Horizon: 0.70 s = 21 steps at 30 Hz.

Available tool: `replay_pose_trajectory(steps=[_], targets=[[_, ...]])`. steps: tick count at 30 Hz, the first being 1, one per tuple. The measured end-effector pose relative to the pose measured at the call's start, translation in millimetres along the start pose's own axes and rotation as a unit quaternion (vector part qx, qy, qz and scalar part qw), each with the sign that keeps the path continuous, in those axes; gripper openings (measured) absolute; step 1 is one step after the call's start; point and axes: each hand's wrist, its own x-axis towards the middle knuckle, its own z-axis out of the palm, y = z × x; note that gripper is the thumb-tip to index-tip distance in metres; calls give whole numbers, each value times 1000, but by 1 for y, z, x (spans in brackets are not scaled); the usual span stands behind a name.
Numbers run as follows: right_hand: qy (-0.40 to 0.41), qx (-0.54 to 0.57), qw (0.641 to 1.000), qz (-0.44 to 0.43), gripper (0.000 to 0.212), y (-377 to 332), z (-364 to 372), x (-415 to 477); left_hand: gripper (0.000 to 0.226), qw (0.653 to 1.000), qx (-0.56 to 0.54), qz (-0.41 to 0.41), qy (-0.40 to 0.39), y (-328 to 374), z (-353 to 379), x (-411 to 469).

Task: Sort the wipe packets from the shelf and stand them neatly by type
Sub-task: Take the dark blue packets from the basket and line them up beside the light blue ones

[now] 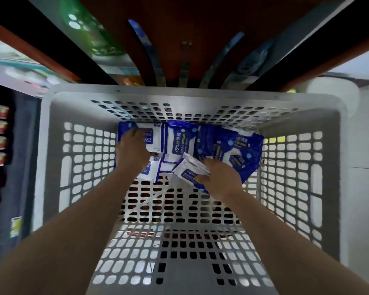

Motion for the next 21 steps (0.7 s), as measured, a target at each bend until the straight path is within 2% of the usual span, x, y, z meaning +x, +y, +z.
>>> replay_pose_trajectory(steps=[3, 6, 9, 14, 16, 19, 21], targets=[[-13, 15, 1000, 20, 45, 2, 5, 3, 67, 996, 12, -1, -91, -19, 9, 10], [-6, 28, 999, 39, 50, 3, 11, 5, 58, 998, 18, 34, -59, -32, 14, 6], [-10, 40, 998, 52, 48, 1, 15, 4, 49, 998, 44, 32, -17, -28, 11, 1], [-8, 57, 997, 54, 49, 3, 17, 3, 79, 996, 78, -2, -39, -17, 15, 7], [0, 62, 996, 57, 48, 3, 19, 2, 66, 992, 122, -3, -37, -15, 13, 6], [18, 75, 995, 62, 42, 5, 22, -1, 30, 989, 136, 58, 18, -15, 6, -5], [31, 84, 994, 68, 37, 6, 24, -5, 32, 981, 139, 122, 57, -14, -1, -10]])
